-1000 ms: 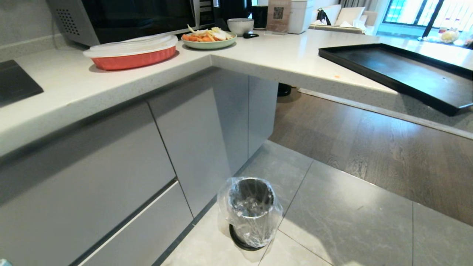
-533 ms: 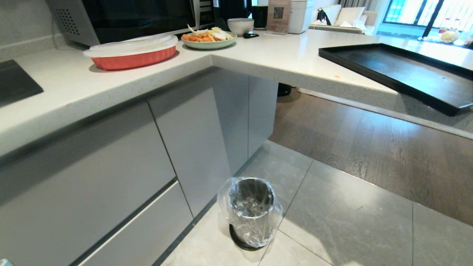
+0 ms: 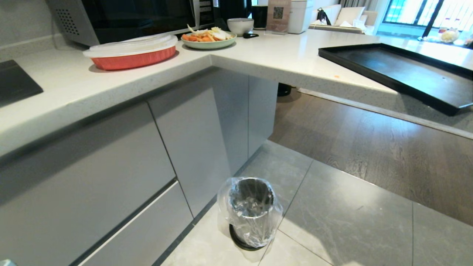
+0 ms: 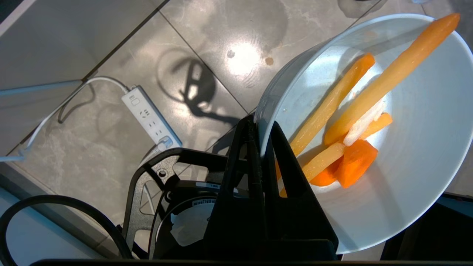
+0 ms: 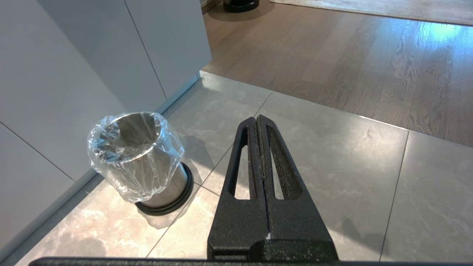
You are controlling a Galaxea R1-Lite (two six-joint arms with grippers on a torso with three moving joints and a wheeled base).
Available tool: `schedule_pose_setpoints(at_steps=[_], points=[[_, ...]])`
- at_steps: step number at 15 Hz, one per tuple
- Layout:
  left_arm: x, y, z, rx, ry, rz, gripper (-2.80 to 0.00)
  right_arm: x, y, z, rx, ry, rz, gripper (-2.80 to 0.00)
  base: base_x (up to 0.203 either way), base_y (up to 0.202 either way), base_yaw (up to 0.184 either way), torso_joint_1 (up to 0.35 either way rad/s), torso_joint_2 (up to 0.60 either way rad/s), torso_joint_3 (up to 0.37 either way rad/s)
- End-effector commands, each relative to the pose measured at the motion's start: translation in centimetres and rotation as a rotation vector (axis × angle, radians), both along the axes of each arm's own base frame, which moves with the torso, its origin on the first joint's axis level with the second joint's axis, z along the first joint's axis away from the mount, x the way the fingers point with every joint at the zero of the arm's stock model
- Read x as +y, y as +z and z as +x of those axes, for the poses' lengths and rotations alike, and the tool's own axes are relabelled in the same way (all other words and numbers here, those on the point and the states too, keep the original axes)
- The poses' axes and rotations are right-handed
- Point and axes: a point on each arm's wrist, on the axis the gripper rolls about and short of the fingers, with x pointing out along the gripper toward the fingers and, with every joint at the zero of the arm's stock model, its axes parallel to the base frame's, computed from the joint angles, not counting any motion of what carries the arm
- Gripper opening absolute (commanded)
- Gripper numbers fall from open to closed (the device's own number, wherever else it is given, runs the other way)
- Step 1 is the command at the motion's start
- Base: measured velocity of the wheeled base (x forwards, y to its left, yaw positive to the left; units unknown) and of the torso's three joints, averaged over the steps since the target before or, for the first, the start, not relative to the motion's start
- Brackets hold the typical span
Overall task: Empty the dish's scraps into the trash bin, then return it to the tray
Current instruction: Move the bowl over the trash can
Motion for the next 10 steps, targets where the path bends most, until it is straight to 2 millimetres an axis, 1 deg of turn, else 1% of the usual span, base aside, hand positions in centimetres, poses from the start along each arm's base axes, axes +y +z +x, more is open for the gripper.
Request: schedule_pose_setpoints(at_steps=[1, 10], points=[[-0.09, 0.00, -0.15, -0.008, -0.011, -0.002, -2.80, 0.00, 0.00, 0.00, -0.001, 0.000, 0.000, -2.80, 0.000, 0.000, 0.000, 0.000, 0.00, 0.000], [-0.16, -0.05, 0.02, -0.001, -0.043, -0.001, -2.80, 0.00, 0.00, 0.00, -0.001, 0.000, 0.000, -2.80, 0.000, 0.000, 0.000, 0.000, 0.00, 0.000]])
